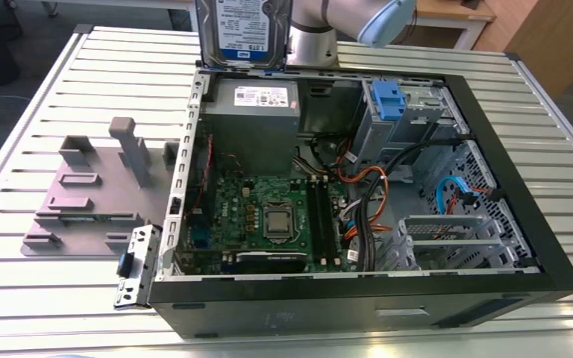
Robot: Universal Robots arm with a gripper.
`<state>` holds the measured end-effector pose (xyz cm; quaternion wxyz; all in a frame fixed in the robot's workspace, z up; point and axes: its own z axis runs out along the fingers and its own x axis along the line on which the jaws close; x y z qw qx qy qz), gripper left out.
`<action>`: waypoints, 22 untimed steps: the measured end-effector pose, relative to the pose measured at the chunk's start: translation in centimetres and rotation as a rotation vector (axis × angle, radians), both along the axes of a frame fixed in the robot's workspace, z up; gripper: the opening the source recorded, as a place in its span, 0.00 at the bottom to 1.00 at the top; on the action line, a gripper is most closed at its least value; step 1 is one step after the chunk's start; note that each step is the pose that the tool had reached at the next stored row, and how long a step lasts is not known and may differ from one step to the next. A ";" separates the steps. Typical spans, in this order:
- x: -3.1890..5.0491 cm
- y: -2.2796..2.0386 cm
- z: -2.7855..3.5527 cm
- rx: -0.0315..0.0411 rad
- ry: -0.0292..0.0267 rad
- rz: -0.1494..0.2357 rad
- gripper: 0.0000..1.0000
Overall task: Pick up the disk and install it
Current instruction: 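Pick up the disk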
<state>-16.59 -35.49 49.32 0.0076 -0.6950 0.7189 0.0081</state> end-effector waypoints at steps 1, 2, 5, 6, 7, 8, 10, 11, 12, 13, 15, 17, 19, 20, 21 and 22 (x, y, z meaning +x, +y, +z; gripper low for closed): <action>0.03 0.00 0.00 0.0000 0.0000 0.000 0.36; 0.06 0.00 0.00 0.0000 0.0000 0.000 0.36; 0.16 0.00 0.00 0.0000 0.0000 0.000 0.36; 0.19 0.00 -0.01 0.0000 0.0000 0.000 0.36; 0.22 0.00 -0.01 0.0000 0.0000 0.000 0.36; 0.25 0.00 -0.01 0.0000 0.0000 0.000 0.36; 0.32 0.00 -0.01 0.0000 0.0000 0.000 0.36; 0.35 0.00 -0.01 0.0000 0.0000 0.000 0.36; 0.38 0.00 -0.01 0.0001 0.0000 0.000 0.36; 0.41 0.00 -0.01 0.0000 0.0000 0.000 0.36; 0.48 0.00 -0.01 0.0000 0.0000 0.000 0.36; 0.54 0.00 -0.01 0.0000 0.0001 0.000 0.36; 0.61 0.00 -0.01 0.0000 0.0000 0.000 0.36; 0.64 0.00 -0.01 0.0000 0.0000 0.000 0.36; 0.67 0.00 -0.02 0.0000 0.0000 0.000 0.36; 0.70 0.00 -0.02 0.0000 0.0000 0.000 0.36</action>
